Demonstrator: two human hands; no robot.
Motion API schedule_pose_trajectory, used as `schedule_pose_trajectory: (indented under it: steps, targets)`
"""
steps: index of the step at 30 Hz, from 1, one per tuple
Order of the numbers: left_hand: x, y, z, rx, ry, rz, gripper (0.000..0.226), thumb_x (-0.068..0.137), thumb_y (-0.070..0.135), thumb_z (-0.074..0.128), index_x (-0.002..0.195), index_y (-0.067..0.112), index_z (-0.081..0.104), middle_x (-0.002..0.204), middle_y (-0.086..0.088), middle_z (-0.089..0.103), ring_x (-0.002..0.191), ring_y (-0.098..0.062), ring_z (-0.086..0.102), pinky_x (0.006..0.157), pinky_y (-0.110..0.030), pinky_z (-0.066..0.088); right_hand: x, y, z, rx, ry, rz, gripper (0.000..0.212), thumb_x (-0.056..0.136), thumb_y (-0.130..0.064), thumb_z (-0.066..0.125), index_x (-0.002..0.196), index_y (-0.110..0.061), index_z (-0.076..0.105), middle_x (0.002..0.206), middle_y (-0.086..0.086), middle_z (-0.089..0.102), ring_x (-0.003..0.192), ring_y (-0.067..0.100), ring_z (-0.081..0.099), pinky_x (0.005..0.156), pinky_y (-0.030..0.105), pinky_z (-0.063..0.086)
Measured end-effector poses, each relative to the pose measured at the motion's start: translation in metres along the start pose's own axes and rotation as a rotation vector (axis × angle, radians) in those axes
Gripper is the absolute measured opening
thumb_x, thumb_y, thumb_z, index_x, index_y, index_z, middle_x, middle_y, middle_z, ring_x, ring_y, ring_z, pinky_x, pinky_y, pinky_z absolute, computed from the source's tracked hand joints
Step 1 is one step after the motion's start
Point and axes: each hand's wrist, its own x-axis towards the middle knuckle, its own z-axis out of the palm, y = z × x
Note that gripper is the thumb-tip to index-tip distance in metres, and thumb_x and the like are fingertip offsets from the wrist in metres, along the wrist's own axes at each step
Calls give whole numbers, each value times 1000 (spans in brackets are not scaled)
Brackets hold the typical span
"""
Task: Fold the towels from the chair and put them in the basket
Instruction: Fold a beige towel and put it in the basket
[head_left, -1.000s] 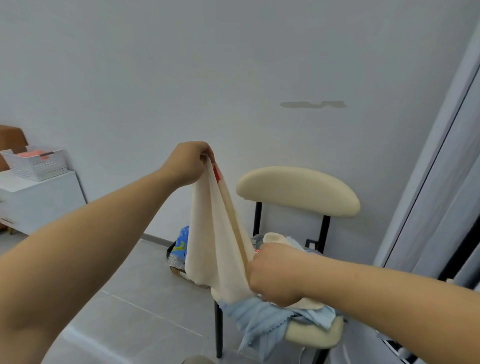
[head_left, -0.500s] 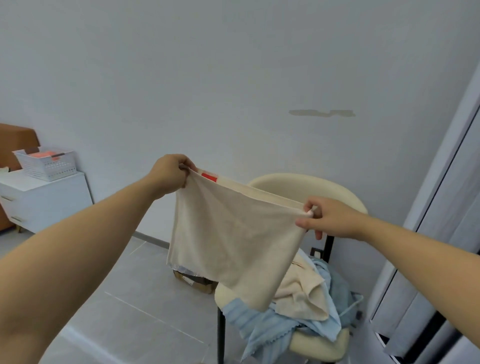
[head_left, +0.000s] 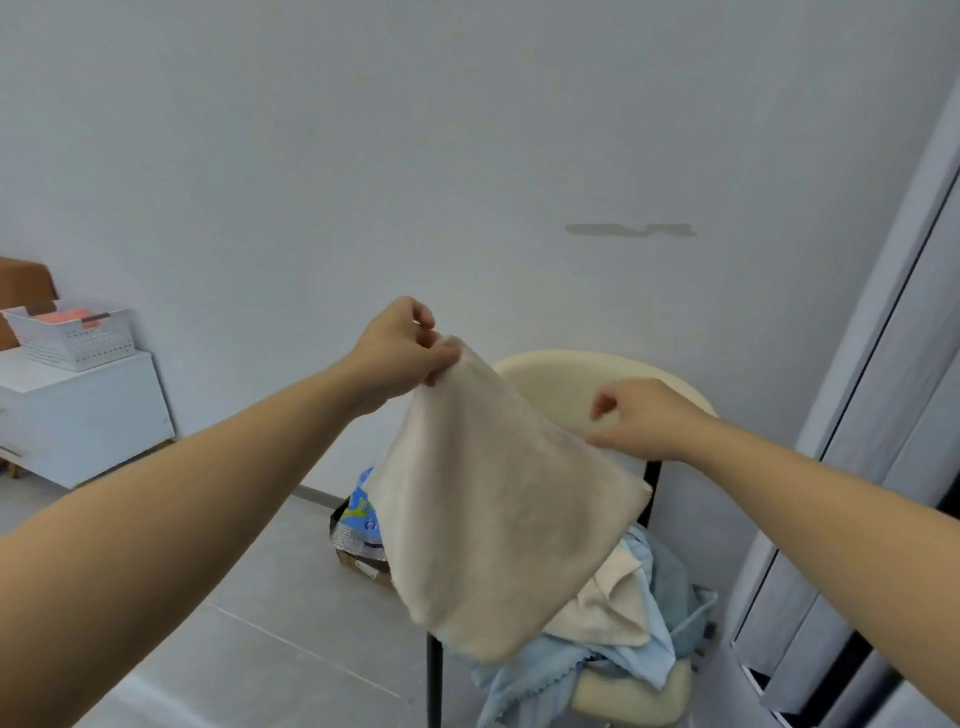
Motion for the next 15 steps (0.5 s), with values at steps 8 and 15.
schedule_pose_trajectory:
  steps: [8,15]
  targets:
    - [-20,12,48,145,-198,208,37,89,15,73,98,13,38,83,-9,74,56,-17,64,55,-28,49,0,-81,-21,374,183,-262,18,89,-39,70,105,-32,74,93,-19,70,90,1,65,82,21,49]
    - [-22,7,52,48,-228,149,41,82,6,77,98,13,41,86,-8,70,62,-20,62,61,-33,51,1,-80,-18,217,169,-277,7,97,-31,59,92,-30,63,93,-11,62,88,9,55,76,24,39]
